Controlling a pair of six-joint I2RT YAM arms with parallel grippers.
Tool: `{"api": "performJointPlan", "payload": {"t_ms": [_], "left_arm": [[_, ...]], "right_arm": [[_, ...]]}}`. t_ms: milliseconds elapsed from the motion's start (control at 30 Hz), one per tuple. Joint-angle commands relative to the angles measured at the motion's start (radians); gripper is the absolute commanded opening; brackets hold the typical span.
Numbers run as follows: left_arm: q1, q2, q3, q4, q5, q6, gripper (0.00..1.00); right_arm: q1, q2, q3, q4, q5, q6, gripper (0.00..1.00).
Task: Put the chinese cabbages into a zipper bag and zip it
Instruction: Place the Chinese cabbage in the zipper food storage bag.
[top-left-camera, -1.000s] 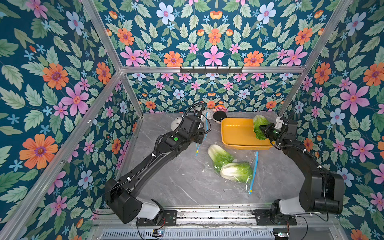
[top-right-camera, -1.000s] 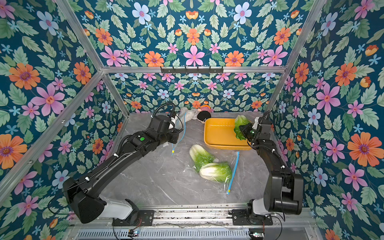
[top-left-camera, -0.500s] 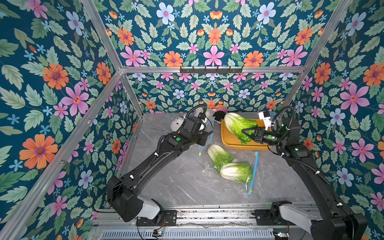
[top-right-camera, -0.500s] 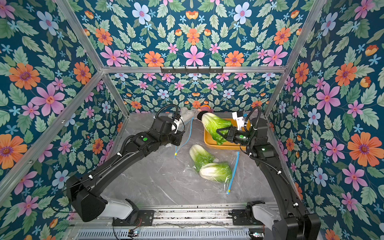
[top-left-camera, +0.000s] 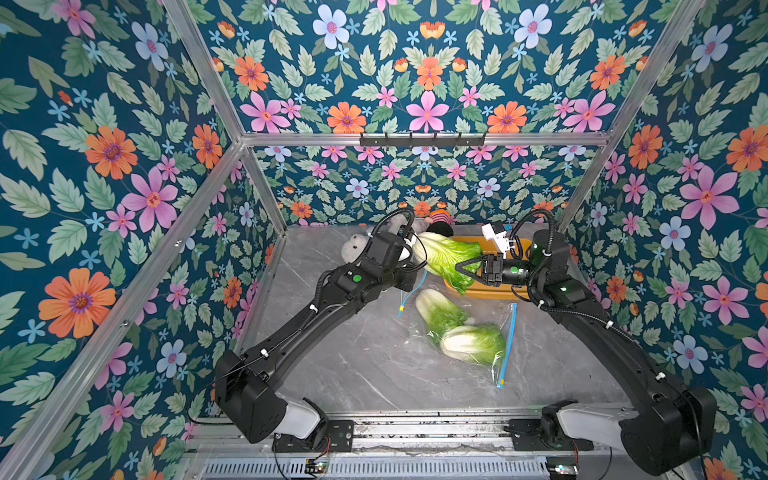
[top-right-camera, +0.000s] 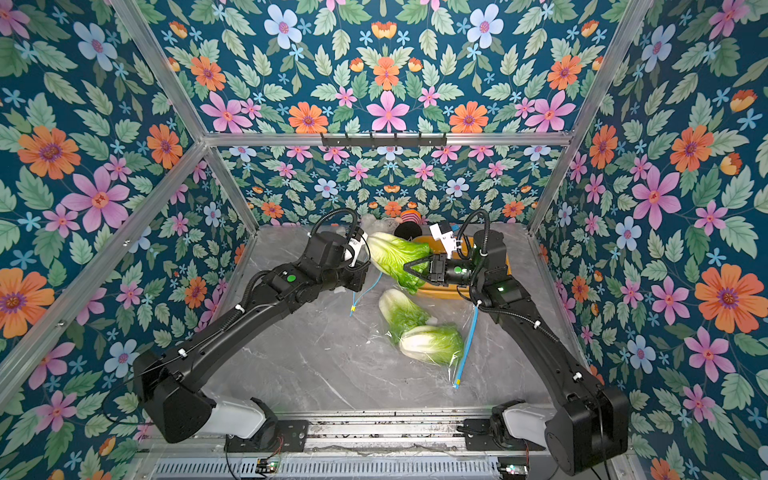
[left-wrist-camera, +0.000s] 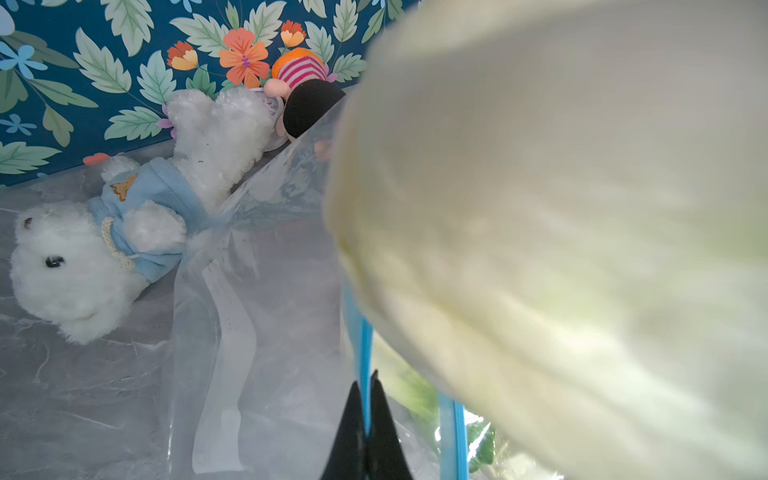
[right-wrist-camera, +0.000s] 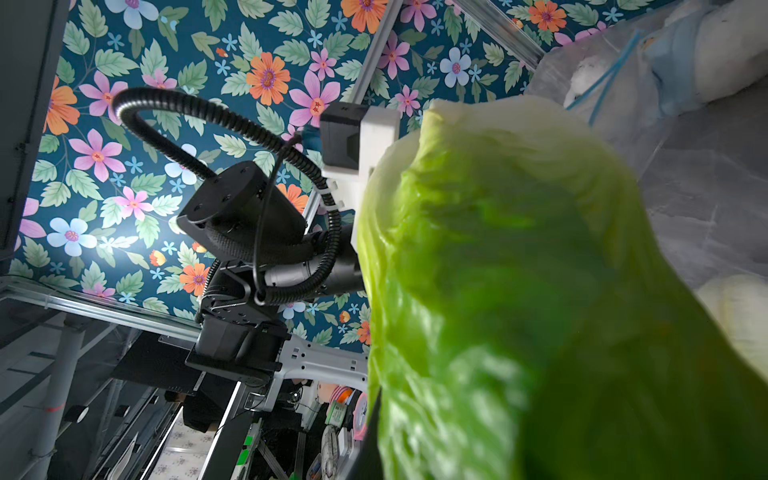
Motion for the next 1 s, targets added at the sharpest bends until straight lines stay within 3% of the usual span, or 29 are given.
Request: {"api": "performJointPlan", "payload": {"t_ms": [0,433,600,767,967], "left_arm": [[0.0,-0.011,0.011,0.026,0.008,-0.01,0.0],[-0.001,-0.001,0.075,-0.002,-0.045,-0.029,0.0],[0.0,0.005,0.088,-0.014,-0.066,-0.013,0.0],[-0.004,0.032,0.115,-0.022,0.014,0.034,0.0],[-0.018,0.046,0.122,-0.037,0.047,0.057,0.0]], "right_arm": [[0.003,0.018,-0.013,0.072,0.001,0.016,0.0],[0.005,-0.014,-0.015,-0.193,0.057,-0.143,0.0],[0.008,-0.032,0.055,-0.424,0.127,-0.274,0.0],[0.062,-0.007,0.151,-0.531,0.134,-0.345,0.0],[0.066,0.006,0.195,-0.517,0.154,-0.307,0.0]]}}
